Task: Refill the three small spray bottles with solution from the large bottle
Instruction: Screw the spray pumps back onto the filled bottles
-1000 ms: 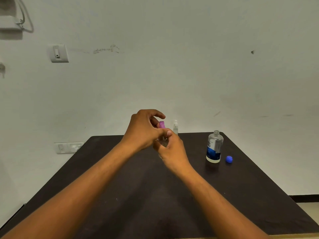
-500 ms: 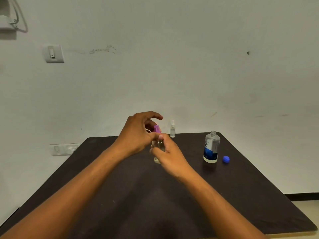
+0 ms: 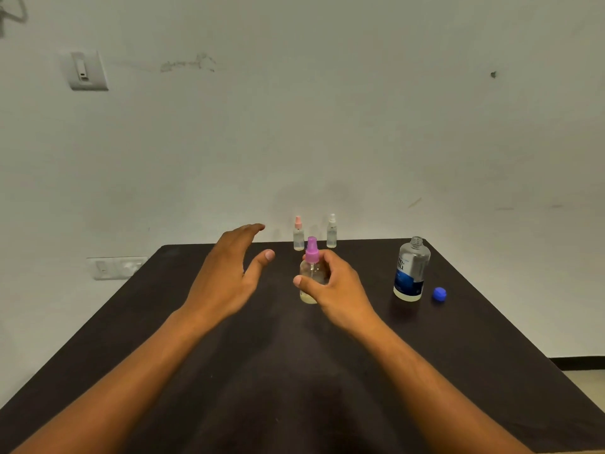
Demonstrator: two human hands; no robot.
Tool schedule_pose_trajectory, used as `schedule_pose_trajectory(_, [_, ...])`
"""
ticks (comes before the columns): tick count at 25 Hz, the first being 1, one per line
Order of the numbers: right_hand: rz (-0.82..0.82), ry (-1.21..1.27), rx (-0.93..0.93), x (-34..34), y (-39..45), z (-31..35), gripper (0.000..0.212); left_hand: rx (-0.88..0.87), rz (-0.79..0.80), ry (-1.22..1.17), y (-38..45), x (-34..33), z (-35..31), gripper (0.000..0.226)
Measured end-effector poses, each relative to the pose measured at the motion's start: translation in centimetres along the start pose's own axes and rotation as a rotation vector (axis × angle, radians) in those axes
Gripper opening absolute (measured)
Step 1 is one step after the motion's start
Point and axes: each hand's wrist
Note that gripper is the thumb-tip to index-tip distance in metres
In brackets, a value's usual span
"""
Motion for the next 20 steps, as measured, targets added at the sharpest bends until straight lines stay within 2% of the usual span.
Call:
schedule_pose_trajectory(5, [-0.025,-0.016,-0.012,-2.7,3.1,-2.5,0.04,-0.069,0.085,0.169,-0.3,-3.0,4.3,0.074])
schedule_pose_trajectory(12, [-0.028,-0.053,-0.027,-8.5,8.9,-6.4,0.044,-0.097,0.148,0.314,1.6,-7.6,11.2,0.082])
schedule_pose_trajectory(20, [-0.036,-0.092,-0.035,-15.7,17.4,-11.0,0.044,-0.08,0.178,0.369,5.8,-12.0,19.0,0.084])
Point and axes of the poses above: each hand's wrist, its own y-axis towards the middle knuckle, its own x-axis out of the back of the hand, z = x × y, and after that the axes turned 11 degrees about -z, right-handed
